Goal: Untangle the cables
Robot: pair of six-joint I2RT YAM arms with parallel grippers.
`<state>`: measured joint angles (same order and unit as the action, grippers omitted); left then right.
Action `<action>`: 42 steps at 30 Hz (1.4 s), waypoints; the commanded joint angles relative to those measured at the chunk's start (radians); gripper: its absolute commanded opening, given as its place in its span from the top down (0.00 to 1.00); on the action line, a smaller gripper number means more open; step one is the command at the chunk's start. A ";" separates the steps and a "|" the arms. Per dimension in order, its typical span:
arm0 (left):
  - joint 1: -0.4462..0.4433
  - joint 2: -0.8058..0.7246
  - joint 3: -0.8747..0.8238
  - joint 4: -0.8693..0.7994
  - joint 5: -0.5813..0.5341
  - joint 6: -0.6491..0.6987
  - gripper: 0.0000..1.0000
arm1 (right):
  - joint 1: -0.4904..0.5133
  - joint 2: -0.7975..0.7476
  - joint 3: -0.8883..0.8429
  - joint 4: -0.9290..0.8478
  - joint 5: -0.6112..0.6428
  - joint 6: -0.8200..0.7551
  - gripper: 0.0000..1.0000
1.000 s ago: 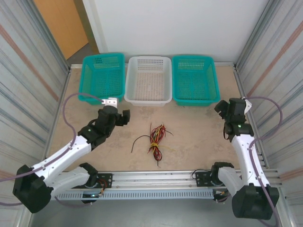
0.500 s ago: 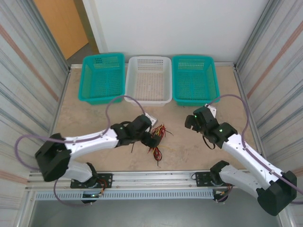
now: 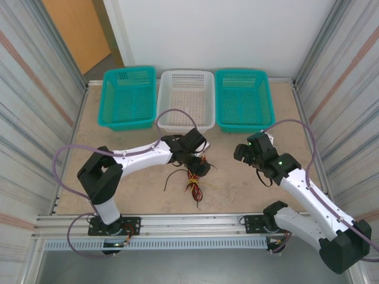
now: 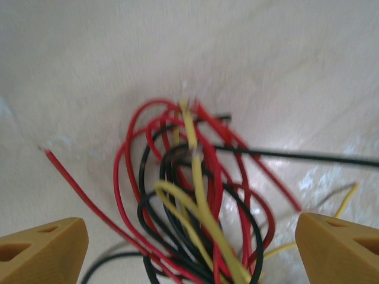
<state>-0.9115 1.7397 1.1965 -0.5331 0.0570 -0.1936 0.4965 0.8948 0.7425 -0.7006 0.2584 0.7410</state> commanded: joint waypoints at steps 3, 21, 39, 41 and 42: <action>0.041 0.055 0.031 -0.069 0.072 0.024 0.13 | -0.006 -0.002 0.031 0.023 -0.064 -0.035 0.09; 0.046 0.246 0.140 -0.064 0.218 -0.082 0.55 | 0.050 0.015 0.036 0.010 -0.036 -0.029 0.12; 0.384 -0.294 -0.016 0.269 0.306 -0.442 1.00 | 0.117 0.088 0.291 0.121 -0.336 -0.167 0.13; 0.408 -0.338 -0.004 0.248 0.291 -0.441 1.00 | 0.145 0.155 0.354 0.131 -0.394 -0.187 0.20; 0.414 -0.355 0.005 0.229 0.279 -0.435 1.00 | 0.164 0.181 0.389 0.131 -0.414 -0.197 0.23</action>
<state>-0.5034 1.4319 1.2015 -0.3248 0.3233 -0.5755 0.6239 1.0218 1.0504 -0.6201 -0.0257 0.6094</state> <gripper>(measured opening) 0.162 0.787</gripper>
